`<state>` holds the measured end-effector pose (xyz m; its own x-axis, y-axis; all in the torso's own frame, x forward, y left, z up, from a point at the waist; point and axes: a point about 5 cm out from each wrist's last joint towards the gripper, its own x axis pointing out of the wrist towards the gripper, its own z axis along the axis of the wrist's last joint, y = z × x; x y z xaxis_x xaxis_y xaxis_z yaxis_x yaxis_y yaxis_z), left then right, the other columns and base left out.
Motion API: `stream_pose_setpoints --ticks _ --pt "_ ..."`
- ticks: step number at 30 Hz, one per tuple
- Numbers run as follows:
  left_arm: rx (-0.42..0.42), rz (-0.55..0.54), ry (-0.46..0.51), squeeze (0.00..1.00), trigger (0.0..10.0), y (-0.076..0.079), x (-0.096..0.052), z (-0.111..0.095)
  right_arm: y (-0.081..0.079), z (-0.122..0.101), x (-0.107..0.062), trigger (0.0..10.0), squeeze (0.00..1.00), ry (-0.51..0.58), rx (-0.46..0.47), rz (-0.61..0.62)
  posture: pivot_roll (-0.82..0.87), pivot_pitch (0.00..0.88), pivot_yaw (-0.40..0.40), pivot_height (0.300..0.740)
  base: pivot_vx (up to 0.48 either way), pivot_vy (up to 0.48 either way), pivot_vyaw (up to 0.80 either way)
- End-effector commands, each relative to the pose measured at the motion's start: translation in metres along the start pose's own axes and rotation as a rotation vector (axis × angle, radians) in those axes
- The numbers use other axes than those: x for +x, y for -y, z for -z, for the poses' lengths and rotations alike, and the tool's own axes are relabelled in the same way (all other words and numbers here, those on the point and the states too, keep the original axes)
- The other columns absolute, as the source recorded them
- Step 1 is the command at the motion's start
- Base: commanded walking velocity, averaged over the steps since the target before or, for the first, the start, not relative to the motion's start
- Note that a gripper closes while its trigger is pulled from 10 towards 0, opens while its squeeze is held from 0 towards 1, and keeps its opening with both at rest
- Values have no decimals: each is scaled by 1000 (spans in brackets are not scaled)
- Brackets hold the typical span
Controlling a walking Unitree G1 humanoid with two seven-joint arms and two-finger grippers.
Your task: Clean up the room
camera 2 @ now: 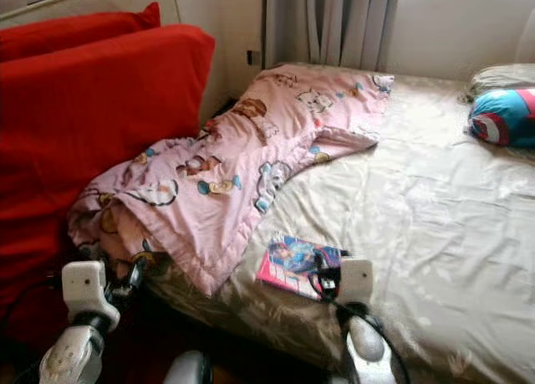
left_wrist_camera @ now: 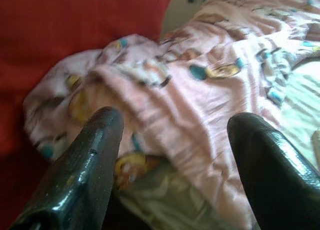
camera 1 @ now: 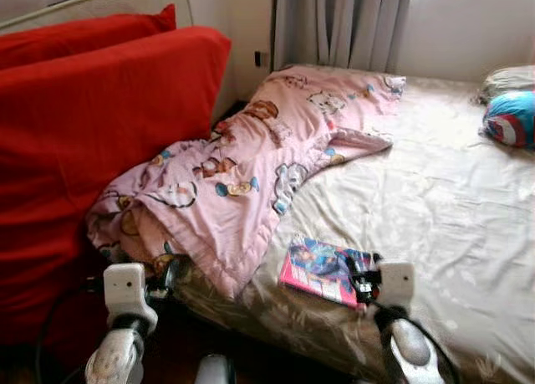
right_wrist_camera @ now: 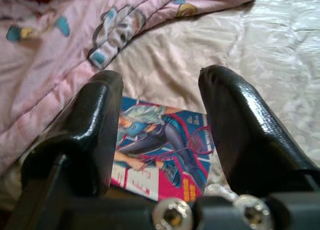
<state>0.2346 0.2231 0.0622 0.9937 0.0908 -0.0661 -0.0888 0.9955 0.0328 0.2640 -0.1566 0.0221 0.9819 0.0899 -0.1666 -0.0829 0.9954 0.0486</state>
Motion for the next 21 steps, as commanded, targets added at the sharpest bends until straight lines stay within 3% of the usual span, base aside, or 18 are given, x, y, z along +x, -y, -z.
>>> stream_pose_setpoints --ticks 1,14,20,21 --pt "-4 27 1 0 10000 4 -2 -3 7 4 -2 10000 0 -20 -10 22 -21 0 44 614 319 0 0" --pt "10 55 11 0 10000 4 -8 -12 6 14 9 10000 0 -117 31 27 14 42 66 614 49 0 0" --pt "16 71 13 0 10000 3 -10 -20 13 23 21 10000 0 -255 112 121 50 89 80 614 0 0 0" --pt "19 75 11 0 10000 4 -11 -21 14 25 23 10000 204 -280 139 136 67 108 81 614 0 0 0"
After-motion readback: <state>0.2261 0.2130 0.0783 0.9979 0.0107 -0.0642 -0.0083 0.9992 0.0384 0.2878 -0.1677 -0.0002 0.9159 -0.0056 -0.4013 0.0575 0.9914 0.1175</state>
